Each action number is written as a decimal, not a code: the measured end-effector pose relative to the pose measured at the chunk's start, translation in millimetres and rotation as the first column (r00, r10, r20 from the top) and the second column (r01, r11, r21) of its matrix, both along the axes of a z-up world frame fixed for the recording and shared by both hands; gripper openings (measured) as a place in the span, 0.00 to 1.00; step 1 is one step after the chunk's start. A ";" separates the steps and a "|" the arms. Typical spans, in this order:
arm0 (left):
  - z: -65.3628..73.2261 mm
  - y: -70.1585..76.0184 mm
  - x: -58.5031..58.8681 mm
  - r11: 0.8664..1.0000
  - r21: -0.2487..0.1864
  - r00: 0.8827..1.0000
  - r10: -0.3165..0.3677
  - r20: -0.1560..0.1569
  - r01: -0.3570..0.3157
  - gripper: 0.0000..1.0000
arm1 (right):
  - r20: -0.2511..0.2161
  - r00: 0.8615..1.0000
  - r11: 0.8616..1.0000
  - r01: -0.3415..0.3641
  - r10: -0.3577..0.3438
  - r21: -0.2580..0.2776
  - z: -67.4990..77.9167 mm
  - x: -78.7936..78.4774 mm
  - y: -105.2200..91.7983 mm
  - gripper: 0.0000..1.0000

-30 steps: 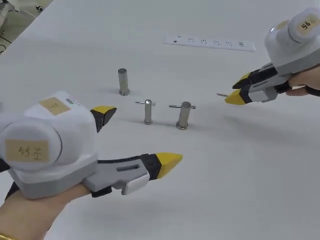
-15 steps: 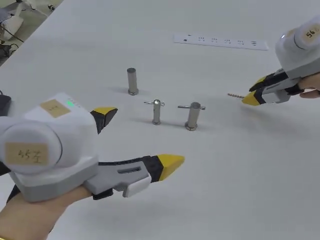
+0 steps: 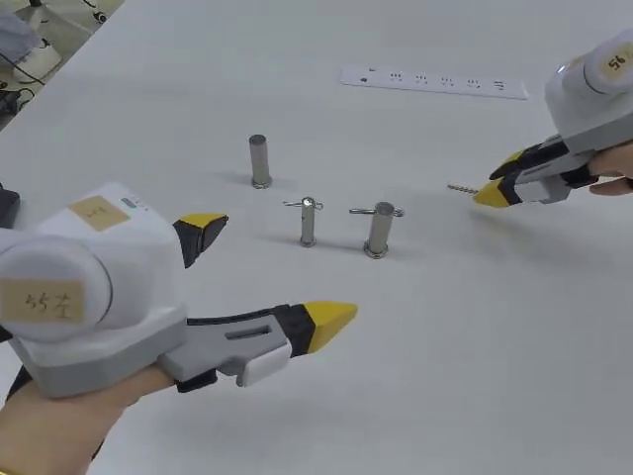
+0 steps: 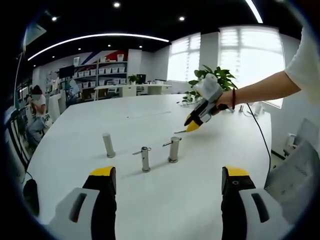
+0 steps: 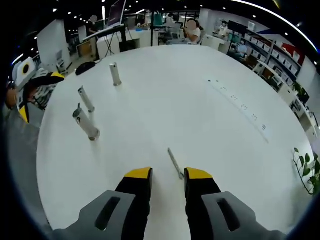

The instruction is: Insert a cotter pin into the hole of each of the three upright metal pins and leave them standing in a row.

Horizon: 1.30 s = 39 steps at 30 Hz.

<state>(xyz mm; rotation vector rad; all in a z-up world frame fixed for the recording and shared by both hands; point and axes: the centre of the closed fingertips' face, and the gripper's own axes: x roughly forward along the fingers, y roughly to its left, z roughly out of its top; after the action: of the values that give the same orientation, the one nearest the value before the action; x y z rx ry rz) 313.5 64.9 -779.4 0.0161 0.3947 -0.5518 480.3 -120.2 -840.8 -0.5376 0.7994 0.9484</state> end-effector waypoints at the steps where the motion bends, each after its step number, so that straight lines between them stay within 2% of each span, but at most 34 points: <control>1: 0.2 -0.1 0.0 1.000 0.001 1.000 -0.001 0.001 0.001 0.87 | 0.001 1.000 1.000 -0.003 0.003 0.005 1.0 -0.1 1.6 0.27; 13: 1.8 0.1 -0.3 1.000 0.000 1.000 -0.004 0.006 0.004 0.88 | -0.006 1.000 0.998 -0.028 0.028 0.061 10.8 -3.0 26.9 0.32; 20: 2.2 0.5 -0.6 1.000 -0.003 1.000 -0.005 0.009 0.005 0.88 | -0.006 0.999 0.994 -0.051 0.051 0.099 16.3 -3.7 48.7 0.36; 31: 3.5 2.4 -0.6 1.000 -0.003 1.000 -0.003 0.013 0.003 0.88 | -0.005 0.994 0.978 -0.108 0.111 0.177 22.0 -4.7 99.0 0.41; 39: 1.5 3.6 -2.1 1.000 -0.003 1.000 0.000 0.008 0.000 0.89 | 0.006 0.988 0.961 -0.154 0.157 0.230 26.3 -6.2 140.2 0.41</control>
<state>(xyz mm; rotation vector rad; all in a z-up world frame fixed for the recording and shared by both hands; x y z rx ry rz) 311.4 68.5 -778.0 0.0157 0.3864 -0.5520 474.1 20.0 -814.5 -0.3963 0.6541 1.1739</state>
